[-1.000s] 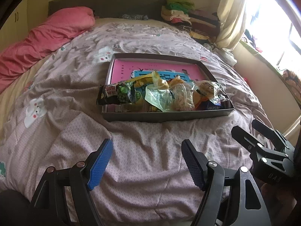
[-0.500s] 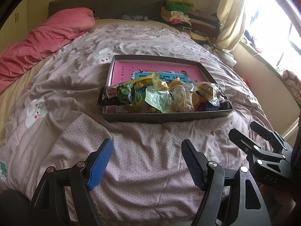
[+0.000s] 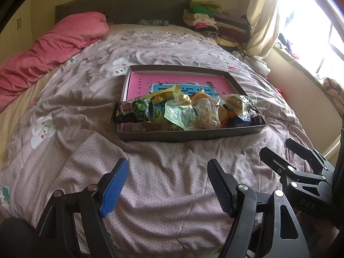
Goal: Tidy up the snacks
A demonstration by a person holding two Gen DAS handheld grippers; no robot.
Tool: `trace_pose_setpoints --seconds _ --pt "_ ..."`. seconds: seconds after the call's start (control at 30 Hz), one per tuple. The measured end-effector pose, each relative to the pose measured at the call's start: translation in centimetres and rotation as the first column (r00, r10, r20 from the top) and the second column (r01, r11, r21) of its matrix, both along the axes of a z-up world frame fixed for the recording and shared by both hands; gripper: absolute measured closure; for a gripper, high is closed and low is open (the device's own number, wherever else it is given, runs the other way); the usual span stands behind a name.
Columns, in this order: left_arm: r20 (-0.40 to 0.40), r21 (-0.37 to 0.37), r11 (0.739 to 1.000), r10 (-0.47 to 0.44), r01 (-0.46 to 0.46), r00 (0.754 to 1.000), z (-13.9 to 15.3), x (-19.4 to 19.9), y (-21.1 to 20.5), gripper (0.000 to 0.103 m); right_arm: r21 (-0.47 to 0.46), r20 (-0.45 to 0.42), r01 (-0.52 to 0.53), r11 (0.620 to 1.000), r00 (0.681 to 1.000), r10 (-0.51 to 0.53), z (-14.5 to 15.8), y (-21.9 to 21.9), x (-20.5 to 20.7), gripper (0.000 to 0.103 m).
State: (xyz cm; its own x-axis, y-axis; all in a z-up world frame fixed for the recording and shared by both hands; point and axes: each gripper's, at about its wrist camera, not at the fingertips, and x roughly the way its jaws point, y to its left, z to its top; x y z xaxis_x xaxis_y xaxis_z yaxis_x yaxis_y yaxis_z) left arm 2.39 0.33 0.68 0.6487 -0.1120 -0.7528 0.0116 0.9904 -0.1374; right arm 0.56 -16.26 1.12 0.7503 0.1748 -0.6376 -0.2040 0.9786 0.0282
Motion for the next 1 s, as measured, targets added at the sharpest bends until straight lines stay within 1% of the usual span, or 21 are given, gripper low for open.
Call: trace_pose_setpoints --seconds 0.17,0.37,0.67,1.0 --pt "0.01 -0.005 1.0 0.01 -0.01 1.0 0.08 -0.01 0.17 0.026 0.001 0.001 0.0 1.0 1.0 0.0 -0.04 -0.01 0.03 0.008" --pt "-0.001 -0.008 1.0 0.027 -0.027 1.0 -0.1 0.12 0.42 0.026 0.0 0.001 0.0 1.0 1.0 0.0 -0.04 0.01 0.02 0.008" --pt "0.008 -0.001 1.0 0.028 -0.028 1.0 0.05 0.02 0.32 0.026 0.0 0.0 0.0 1.0 1.0 0.0 -0.07 0.02 0.02 0.008" --pt "-0.008 0.002 0.999 0.045 -0.045 0.999 -0.11 0.12 0.57 0.026 -0.001 -0.001 0.0 1.0 1.0 0.0 -0.09 0.04 0.05 0.008"
